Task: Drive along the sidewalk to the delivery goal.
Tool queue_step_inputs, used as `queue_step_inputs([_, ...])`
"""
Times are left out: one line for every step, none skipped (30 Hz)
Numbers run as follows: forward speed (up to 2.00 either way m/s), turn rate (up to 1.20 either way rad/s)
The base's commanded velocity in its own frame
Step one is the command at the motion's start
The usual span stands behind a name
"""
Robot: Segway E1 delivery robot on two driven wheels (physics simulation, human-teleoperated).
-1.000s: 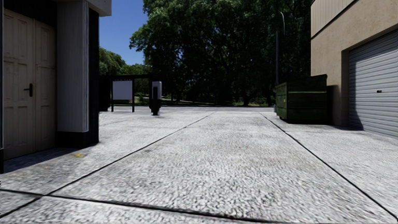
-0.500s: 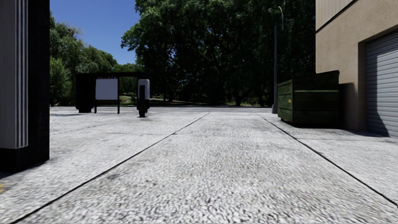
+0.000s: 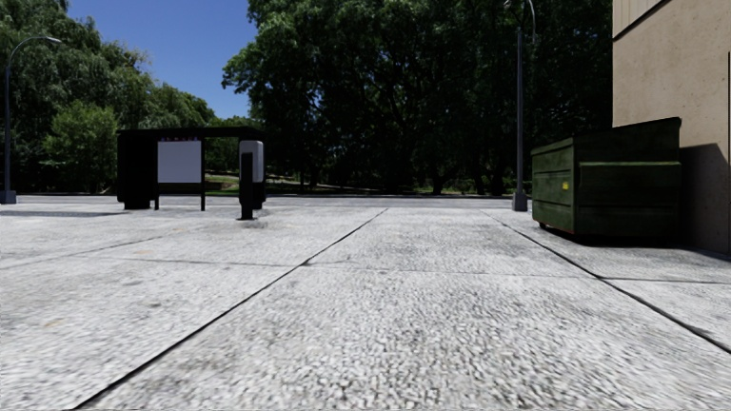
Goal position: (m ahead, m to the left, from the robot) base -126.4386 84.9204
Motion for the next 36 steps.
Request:
queue_step_inputs([2.0,0.0])
queue_step_inputs([2.0,0.0])
queue_step_inputs([2.0,0.0])
queue_step_inputs([2.0,0.0])
queue_step_inputs([2.0,0.0])
queue_step_inputs([2.0,0.0])
queue_step_inputs([2.0,0.0])
queue_step_inputs([2.0,0.0])
queue_step_inputs([2.0,0.0])
queue_step_inputs([2.0,0.0])
queue_step_inputs([2.0,0.0])
queue_step_inputs([2.0,0.0])
queue_step_inputs([2.0,0.0])
queue_step_inputs([2.0,0.0])
queue_step_inputs([2.0,0.17])
queue_step_inputs([2.0,0.68])
queue_step_inputs([2.0,0.94])
queue_step_inputs([2.0,1.2])
queue_step_inputs([2.0,1.2])
queue_step_inputs([2.0,1.2])
queue_step_inputs([2.0,1.2])
queue_step_inputs([2.0,1.2])
queue_step_inputs([2.0,1.2])
queue_step_inputs([2.0,1.2])
queue_step_inputs([2.0,1.2])
queue_step_inputs([2.0,1.2])
queue_step_inputs([2.0,1.15])
queue_step_inputs([2.0,1.0])
queue_step_inputs([2.0,0.95])
queue_step_inputs([2.0,0.78])
queue_step_inputs([2.0,0.78])
queue_step_inputs([2.0,0.52])
queue_step_inputs([2.0,0.3])
queue_step_inputs([2.0,0.23])
queue_step_inputs([2.0,0.22])
queue_step_inputs([2.0,0.22])
